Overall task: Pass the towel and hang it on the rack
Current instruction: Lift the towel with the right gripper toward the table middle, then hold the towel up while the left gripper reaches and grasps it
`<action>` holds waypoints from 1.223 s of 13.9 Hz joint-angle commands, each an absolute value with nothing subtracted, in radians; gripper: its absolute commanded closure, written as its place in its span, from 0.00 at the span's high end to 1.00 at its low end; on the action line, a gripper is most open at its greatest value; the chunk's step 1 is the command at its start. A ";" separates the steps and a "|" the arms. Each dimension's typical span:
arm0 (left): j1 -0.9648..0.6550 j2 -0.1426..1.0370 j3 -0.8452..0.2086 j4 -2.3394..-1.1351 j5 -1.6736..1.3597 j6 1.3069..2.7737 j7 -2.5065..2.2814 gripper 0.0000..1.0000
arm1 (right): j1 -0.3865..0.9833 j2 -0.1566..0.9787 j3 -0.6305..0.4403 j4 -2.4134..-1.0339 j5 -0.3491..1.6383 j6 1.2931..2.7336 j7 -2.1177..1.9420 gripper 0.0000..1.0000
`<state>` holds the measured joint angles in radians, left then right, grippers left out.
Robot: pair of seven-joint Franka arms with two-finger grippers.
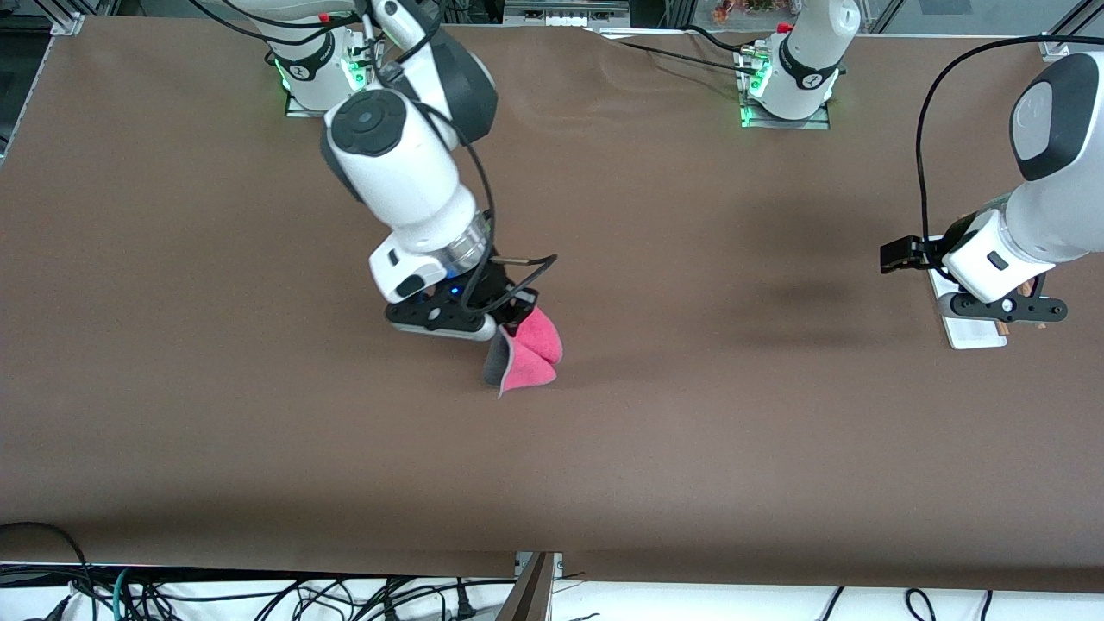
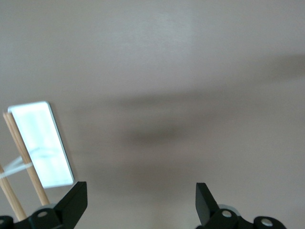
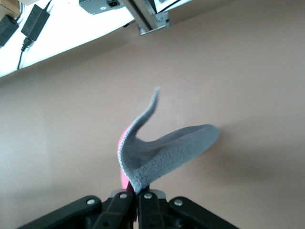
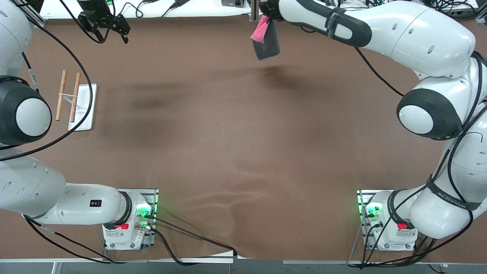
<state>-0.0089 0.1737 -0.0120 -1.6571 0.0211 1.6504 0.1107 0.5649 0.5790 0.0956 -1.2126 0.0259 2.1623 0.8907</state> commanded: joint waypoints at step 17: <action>0.044 0.431 -0.184 -1.782 -0.873 1.914 1.138 1.00 | 0.790 0.646 0.087 -1.154 0.037 2.407 1.241 0.00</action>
<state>0.0394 0.4413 -0.1479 -1.7056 -0.8119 1.8370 1.0012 0.7785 0.6287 0.0954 -1.1831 0.0259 2.3869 1.2139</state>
